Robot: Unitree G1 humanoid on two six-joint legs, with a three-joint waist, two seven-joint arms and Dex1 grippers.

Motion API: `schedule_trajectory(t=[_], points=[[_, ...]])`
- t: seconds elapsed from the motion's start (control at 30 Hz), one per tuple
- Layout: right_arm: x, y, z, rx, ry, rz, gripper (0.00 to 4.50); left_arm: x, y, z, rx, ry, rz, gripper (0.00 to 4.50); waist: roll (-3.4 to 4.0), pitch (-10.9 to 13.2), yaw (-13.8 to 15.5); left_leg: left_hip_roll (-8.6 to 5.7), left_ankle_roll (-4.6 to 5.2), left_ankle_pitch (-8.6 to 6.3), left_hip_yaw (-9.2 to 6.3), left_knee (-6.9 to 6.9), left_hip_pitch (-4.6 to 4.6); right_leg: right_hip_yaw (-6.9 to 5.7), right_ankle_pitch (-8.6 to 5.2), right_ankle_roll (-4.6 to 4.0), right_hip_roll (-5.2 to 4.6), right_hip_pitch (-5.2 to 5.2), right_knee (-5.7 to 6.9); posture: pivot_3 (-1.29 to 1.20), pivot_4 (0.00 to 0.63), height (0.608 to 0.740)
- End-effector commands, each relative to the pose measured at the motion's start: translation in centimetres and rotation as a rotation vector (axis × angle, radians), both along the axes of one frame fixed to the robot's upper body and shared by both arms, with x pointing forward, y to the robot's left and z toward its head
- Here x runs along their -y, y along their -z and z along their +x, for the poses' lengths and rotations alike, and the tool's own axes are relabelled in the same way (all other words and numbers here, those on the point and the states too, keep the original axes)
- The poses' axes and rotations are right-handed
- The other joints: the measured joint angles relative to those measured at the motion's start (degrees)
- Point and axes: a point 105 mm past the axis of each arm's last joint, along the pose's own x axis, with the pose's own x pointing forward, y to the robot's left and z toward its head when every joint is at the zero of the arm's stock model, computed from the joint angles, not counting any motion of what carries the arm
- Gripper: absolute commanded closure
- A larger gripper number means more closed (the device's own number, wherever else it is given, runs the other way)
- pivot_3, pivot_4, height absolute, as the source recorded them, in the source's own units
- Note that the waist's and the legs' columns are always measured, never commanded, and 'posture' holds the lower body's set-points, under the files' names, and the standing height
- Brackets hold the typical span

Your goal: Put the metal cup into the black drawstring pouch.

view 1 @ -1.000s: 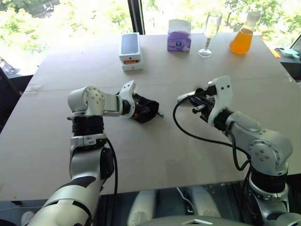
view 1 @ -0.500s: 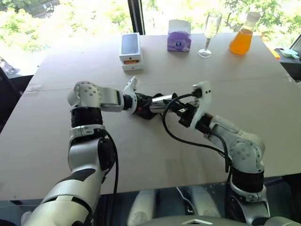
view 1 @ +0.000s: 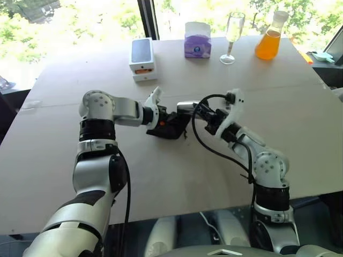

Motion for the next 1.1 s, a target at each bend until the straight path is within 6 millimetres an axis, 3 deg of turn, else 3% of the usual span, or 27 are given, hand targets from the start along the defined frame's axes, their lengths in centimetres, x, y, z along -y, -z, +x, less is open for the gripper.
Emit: schedule_trajectory(t=[0.03,0.47,0.73,0.9,1.1], points=[[-1.6,0.5,-1.8,0.014,-0.110,-0.042,4.43,0.4,-2.2,0.1,0.082,0.011,-0.055,4.50,0.00,0.00,-0.02,0.00,0.00,0.00,0.00,0.00,0.00,0.01,0.00,0.00,0.00,-0.01,0.00,0.00,0.150,0.740],[-1.0,1.5,-2.9,0.060,-0.182,-0.174,4.43,0.0,-2.1,0.2,0.105,-0.031,-0.031,4.50,-0.01,0.00,0.03,0.00,0.00,0.00,0.02,0.01,-0.01,0.03,0.00,0.00,0.01,-0.02,0.02,0.00,0.150,0.740],[0.4,0.5,-1.9,0.122,-0.127,-0.225,4.43,-0.4,-1.0,-0.6,0.153,0.011,0.096,4.50,-0.01,0.00,0.07,0.00,0.00,0.00,0.03,0.01,-0.01,0.06,0.00,0.00,0.02,-0.03,0.02,0.00,0.150,0.740],[1.0,-0.9,-1.1,0.160,-0.067,-0.141,4.43,-0.1,-1.1,-0.7,0.164,0.011,0.068,4.50,-0.01,0.00,0.07,0.00,0.00,0.00,0.02,0.01,-0.01,0.05,0.00,0.00,0.03,-0.03,0.02,0.00,0.150,0.740],[1.1,-1.3,-2.0,0.188,-0.120,-0.155,4.43,-0.3,-1.3,-0.6,0.180,0.003,0.057,4.50,-0.01,0.00,0.12,-0.01,0.00,0.00,0.03,0.01,-0.01,0.03,0.00,0.00,0.03,-0.03,0.01,0.00,0.150,0.740]])
